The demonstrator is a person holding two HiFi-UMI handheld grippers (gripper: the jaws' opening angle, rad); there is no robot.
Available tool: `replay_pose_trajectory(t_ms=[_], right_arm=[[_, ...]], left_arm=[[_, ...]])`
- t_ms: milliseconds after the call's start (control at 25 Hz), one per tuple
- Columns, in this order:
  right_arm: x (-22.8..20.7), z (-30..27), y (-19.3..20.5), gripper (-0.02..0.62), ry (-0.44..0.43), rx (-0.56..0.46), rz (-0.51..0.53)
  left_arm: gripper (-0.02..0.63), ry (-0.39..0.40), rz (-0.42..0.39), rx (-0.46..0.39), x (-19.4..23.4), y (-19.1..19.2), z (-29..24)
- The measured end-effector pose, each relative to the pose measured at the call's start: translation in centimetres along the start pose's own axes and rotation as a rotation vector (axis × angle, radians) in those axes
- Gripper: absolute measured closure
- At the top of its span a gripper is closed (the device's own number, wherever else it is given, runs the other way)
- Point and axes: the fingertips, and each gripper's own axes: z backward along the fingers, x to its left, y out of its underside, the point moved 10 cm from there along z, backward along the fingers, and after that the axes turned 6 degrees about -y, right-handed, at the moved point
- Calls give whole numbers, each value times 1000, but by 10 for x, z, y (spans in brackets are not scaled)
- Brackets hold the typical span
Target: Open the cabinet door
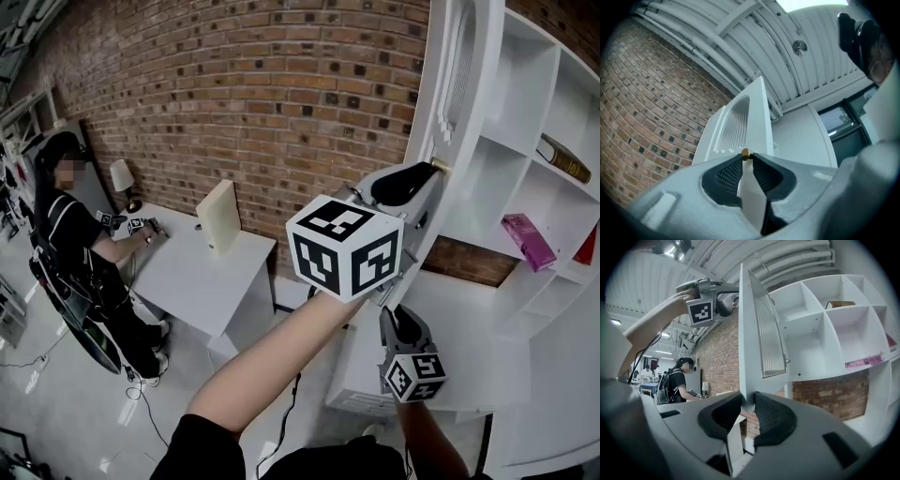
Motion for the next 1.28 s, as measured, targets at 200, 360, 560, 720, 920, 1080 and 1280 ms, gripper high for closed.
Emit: replay_pose_trajectory(t_ms=[200, 360, 560, 720, 920, 1080, 1280], right_arm=[[1, 0, 0, 508, -2, 4, 1], [2, -1, -1, 506, -5, -3, -4], [1, -3, 2, 506, -8, -11, -14], [1, -2, 1, 505, 8, -27, -17], [-1, 3, -1, 505, -6, -21, -64], [-2, 13, 0, 505, -10, -9, -66], [-10, 31, 2, 505, -1, 1, -53]], left_arm=[[529, -9, 0, 3, 0, -1, 0], [529, -14, 8, -5, 0, -2, 1], [529, -24, 4, 13, 1, -3, 1], [528, -20, 0, 21, 0, -4, -1], [529, -14, 18, 4, -2, -1, 2], [529, -41, 56, 11, 8, 9, 9], [529, -82, 68, 21, 24, 28, 35]])
